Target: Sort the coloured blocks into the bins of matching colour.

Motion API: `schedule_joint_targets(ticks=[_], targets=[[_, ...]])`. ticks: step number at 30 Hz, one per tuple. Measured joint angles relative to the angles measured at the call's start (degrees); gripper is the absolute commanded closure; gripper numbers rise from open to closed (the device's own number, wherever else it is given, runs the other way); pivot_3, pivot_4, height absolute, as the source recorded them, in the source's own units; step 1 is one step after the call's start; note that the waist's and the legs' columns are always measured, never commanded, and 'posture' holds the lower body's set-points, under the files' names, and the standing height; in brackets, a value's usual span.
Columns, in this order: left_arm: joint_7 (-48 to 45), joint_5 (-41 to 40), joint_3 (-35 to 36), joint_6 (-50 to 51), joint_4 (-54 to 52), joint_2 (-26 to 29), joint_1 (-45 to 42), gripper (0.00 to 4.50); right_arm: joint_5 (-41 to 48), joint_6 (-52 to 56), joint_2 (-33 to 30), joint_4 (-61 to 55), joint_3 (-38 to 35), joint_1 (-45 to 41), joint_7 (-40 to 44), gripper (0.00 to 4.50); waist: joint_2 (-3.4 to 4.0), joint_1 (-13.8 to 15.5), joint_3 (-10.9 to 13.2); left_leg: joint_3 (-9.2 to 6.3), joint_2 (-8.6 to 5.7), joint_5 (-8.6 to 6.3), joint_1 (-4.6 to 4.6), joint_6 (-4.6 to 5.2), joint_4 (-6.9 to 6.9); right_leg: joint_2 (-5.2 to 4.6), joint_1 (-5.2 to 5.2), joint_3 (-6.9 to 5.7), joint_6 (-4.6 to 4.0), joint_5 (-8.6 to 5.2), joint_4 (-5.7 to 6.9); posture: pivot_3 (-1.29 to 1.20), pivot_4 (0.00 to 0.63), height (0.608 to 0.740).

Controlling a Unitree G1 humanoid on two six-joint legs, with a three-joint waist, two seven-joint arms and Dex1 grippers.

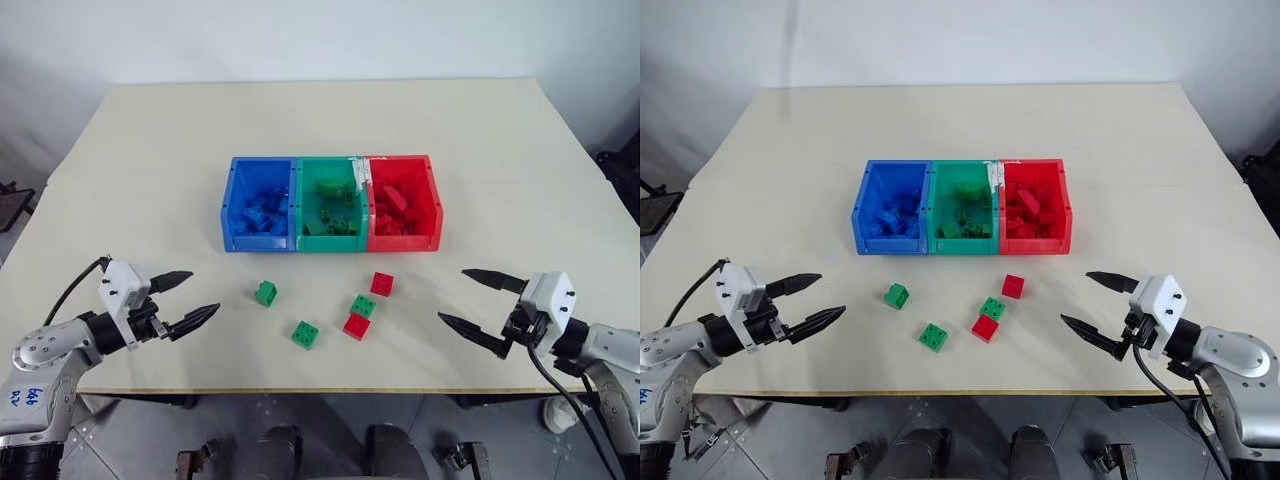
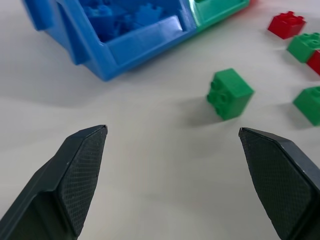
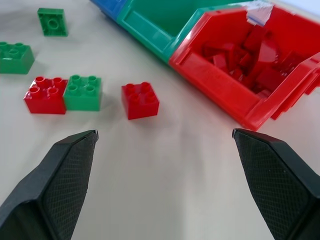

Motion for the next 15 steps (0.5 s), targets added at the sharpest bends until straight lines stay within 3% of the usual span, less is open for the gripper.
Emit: schedule_joint_targets(ticks=[5, 9, 15], targets=[[-0.7, -0.23, -1.09, 0.48, -1.26, -0.05, -0.47, 0.03, -0.12, -0.16, 0.4, 0.46, 0.05, 0.22, 0.05, 0.0, -0.01, 0.23, 0.01, 0.03, 0.0, -0.03, 0.0, 0.03, 0.04, 0.02, 0.02, 0.02, 0.0, 0.0, -0.01, 0.0, 0.15, 0.74], [-3.19, -1.35, -6.76, 1.12, -5.36, -0.78, -4.16, 0.03, -0.36, -1.6, -1.58, 3.38, -3.37, 2.64, 1.29, 0.0, -0.01, 1.47, 0.02, 0.09, -0.02, -0.08, -0.01, 0.08, 0.14, 0.01, 0.06, 0.08, 0.04, 0.03, -0.06, 0.0, 0.15, 0.74], [-7.32, -0.64, -16.35, 0.67, -8.6, -1.8, -10.16, 0.03, -4.05, -7.92, -5.45, 12.01, -5.42, 4.17, 5.25, 0.0, -0.01, 0.98, 0.02, 0.37, 0.09, -0.11, 0.04, 0.04, 0.09, 0.11, 0.04, 0.12, 0.04, 0.03, -0.1, 0.0, 0.15, 0.74]])
